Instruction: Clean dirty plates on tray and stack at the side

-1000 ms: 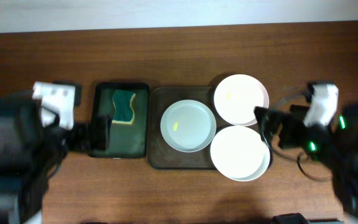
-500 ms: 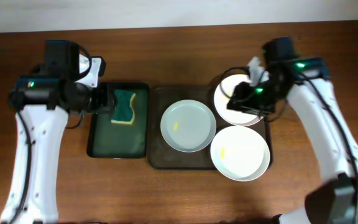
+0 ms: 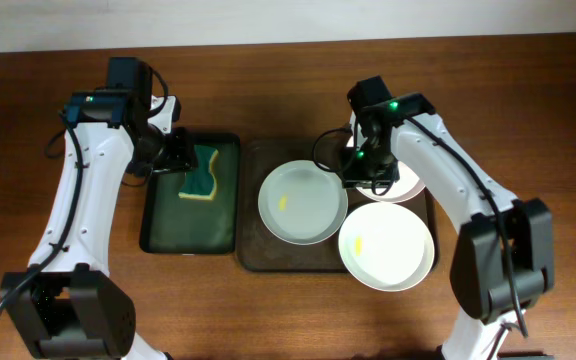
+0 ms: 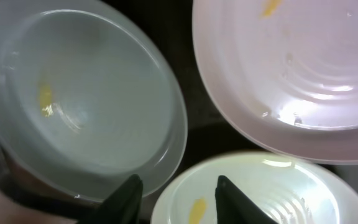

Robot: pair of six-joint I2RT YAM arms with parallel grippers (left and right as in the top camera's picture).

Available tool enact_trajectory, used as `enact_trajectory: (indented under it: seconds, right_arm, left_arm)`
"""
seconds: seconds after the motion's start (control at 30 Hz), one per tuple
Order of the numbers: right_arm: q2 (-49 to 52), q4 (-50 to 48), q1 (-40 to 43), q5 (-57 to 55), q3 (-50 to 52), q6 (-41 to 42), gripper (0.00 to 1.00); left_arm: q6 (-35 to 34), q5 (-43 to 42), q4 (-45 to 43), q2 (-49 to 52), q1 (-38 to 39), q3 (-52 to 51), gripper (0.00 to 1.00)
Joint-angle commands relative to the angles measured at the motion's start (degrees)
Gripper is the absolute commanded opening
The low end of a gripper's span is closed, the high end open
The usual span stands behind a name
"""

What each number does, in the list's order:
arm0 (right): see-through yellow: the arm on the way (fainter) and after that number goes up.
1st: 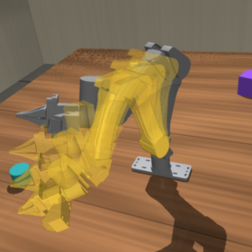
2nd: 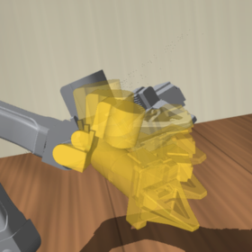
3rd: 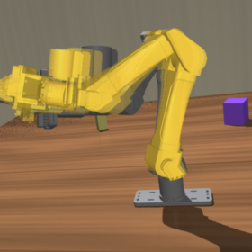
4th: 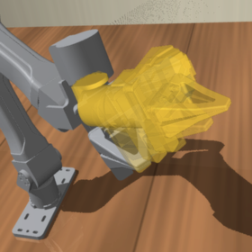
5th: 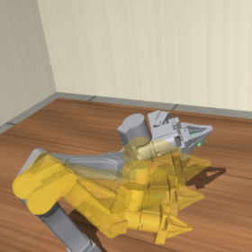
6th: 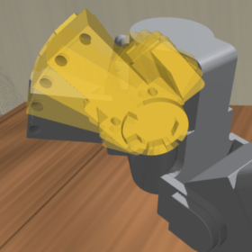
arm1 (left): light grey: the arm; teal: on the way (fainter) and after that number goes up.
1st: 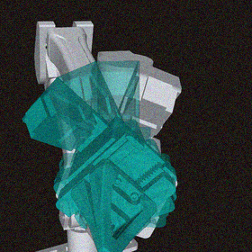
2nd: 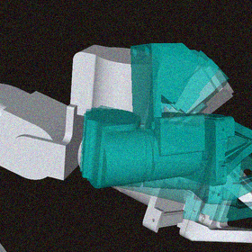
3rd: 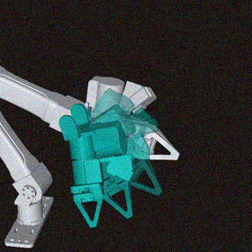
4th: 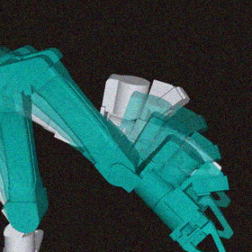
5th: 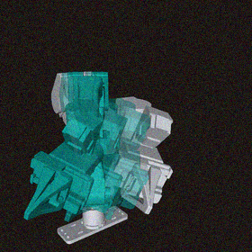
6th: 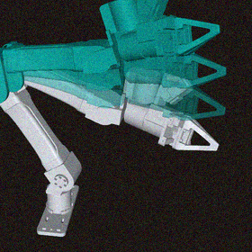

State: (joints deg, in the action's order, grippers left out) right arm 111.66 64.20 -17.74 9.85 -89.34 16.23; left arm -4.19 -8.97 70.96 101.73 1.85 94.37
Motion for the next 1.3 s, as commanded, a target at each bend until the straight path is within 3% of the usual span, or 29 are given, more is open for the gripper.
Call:
enact_trajectory:
  seconds: [0.0, 0.4, 0.73, 0.83, 1.03, 1.27]
  right_arm:
    - [3.0, -0.5, -0.5, -1.4, 0.7, 0.8, 0.32]
    - [7.0, -3.5, -3.8, -1.5, 2.4, 0.9, 0.30]
    - [6.8, -11.2, -4.0, -1.5, 8.3, 3.8, 0.21]
    - [6.7, -9.8, -4.0, 0.0, 5.8, 3.5, 0.21]
    - [6.6, -1.6, -3.9, 1.5, -3.1, 0.7, 0.32]
    - [6.6, 2.3, -2.8, -1.8, -3.1, 0.8, 0.33]
  left_arm:
    - [-0.7, 0.4, -0.7, 0.4, -0.2, 1.1, 0.59]
    - [-0.7, 0.4, -1.1, 0.5, -0.2, 1.0, 0.60]
    - [-0.8, 0.4, -1.1, 0.5, -0.1, 1.0, 0.60]
    - [-0.8, 0.4, -1.1, 0.5, -0.1, 1.0, 0.60]
    - [-0.8, 0.4, -1.1, 0.5, -0.1, 1.0, 0.60]
    - [-0.8, 0.4, -1.1, 0.5, -0.1, 0.9, 0.60]
